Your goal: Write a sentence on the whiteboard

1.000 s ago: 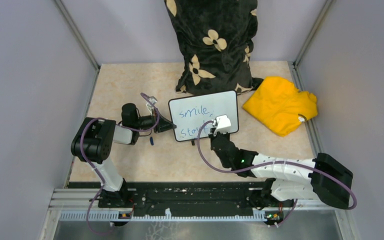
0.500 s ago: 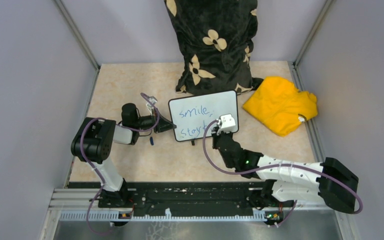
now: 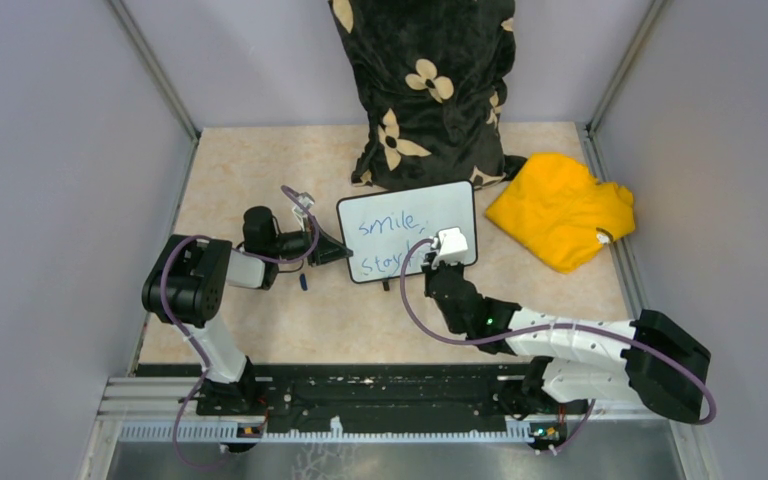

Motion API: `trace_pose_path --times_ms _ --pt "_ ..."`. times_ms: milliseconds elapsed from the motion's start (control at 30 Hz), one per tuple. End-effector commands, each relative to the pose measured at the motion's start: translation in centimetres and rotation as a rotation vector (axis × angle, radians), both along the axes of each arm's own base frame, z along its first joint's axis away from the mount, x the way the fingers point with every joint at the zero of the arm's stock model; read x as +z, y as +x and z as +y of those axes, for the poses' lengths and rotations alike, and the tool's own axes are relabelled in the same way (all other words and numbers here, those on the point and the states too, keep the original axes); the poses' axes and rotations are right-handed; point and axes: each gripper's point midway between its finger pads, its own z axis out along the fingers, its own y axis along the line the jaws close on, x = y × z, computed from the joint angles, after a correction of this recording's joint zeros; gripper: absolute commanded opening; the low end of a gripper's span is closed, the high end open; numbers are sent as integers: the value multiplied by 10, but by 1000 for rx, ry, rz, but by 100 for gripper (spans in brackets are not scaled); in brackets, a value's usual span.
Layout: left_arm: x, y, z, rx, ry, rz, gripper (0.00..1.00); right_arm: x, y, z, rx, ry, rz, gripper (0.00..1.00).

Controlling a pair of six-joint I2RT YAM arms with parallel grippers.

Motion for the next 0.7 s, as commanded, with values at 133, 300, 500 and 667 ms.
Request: trace_pose_path --times_ms 133,300,500,667 --pt "-14 -3 -2 -4 18 68 0 10 4 4 -9 56 -8 0" --pt "-14 -3 -3 -4 18 68 0 2 0 1 -9 54 14 0" --pt "-14 -3 -3 -4 18 69 0 -8 -5 -3 -5 54 41 0" --pt "-14 -2 -3 -3 19 69 0 -10 -7 -5 -1 57 51 0"
